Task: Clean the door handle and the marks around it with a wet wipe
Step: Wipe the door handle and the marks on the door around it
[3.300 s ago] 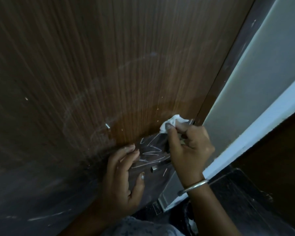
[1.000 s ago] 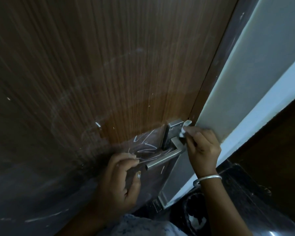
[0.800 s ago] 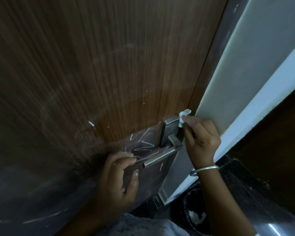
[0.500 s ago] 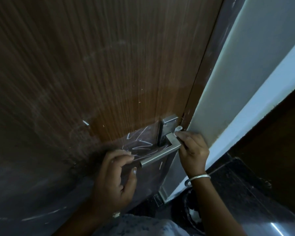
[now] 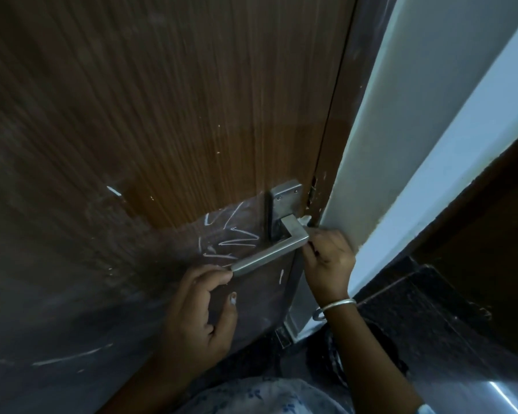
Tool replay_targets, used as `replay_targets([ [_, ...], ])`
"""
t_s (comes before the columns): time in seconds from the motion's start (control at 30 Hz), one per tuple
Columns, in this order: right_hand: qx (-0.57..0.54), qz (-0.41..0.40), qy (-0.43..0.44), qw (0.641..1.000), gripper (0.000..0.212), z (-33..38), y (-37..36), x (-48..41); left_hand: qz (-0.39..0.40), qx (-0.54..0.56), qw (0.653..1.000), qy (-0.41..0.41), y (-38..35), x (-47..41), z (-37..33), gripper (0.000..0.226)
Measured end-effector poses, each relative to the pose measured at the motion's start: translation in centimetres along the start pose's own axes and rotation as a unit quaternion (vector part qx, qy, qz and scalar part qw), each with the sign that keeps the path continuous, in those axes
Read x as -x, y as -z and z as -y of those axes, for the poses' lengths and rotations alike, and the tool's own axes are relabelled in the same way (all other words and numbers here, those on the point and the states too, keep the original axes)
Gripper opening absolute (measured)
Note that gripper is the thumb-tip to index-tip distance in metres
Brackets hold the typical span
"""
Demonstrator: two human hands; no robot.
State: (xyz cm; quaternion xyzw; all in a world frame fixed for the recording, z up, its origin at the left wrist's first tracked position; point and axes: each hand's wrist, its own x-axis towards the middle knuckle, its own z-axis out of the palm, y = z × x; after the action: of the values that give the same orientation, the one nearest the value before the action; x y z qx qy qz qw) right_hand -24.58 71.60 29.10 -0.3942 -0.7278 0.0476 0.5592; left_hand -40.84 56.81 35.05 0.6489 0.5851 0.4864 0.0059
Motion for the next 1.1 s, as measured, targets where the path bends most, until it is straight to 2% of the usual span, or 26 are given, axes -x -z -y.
replay_targets([
  [0.1, -0.032, -0.032, -0.001, 0.999, 0.013, 0.4, -0.1, -1.2, -0.008, -0.005, 1.0, 0.01, -0.3, 0.3, -0.1, 0.021],
  [0.2, -0.019, -0.028, -0.017, 0.999, 0.01, 0.2, -0.6, -0.4, -0.011, -0.009, 1.0, 0.017, -0.4, 0.6, -0.2, 0.026],
  [0.33, -0.033, -0.003, -0.098, 0.995, 0.022, 0.2, -1.5, 2.1, -0.012, -0.028, 0.999, 0.014, -0.4, 1.4, -0.1, 0.028],
  [0.4, -0.078, -0.019, -0.15, 0.985, 0.019, 0.4, -1.8, 2.2, -0.022, -0.033, 0.999, 0.016, -0.4, 1.8, 0.1, 0.028],
  [0.47, -0.136, -0.041, -0.183, 0.973, 0.007, 0.5, -2.0, 2.1, -0.03, -0.036, 0.999, 0.021, -0.4, 2.2, 0.2, 0.027],
  [0.57, -0.154, -0.063, -0.213, 0.963, 0.013, 0.8, -2.3, 2.3, -0.032, -0.037, 0.999, 0.019, -0.4, 2.5, 0.3, 0.027],
  [0.67, -0.146, -0.044, -0.212, 0.965, 0.004, 1.5, -2.8, 2.8, -0.035, -0.032, 0.999, 0.023, -0.3, 2.8, 0.7, 0.028],
  [0.77, -0.16, -0.02, -0.184, 0.97, 0.008, 1.6, -2.8, 3.1, -0.035, -0.024, 0.999, 0.023, -0.2, 3.0, 1.1, 0.029],
  [0.93, -0.195, -0.029, -0.337, 0.92, 0.014, 0.0, -2.4, 3.4, -0.035, -0.023, 0.999, 0.02, -0.1, 3.2, 1.5, 0.028],
  [1.0, -0.177, -0.017, -0.309, 0.934, 0.013, 0.4, -2.5, 3.8, -0.033, -0.022, 0.999, 0.021, -0.1, 3.3, 1.4, 0.029],
  [1.1, -0.197, 0.013, -0.211, 0.957, 0.018, 1.8, -3.0, 4.7, -0.028, -0.022, 0.999, 0.016, -0.4, 3.3, 1.1, 0.029],
])
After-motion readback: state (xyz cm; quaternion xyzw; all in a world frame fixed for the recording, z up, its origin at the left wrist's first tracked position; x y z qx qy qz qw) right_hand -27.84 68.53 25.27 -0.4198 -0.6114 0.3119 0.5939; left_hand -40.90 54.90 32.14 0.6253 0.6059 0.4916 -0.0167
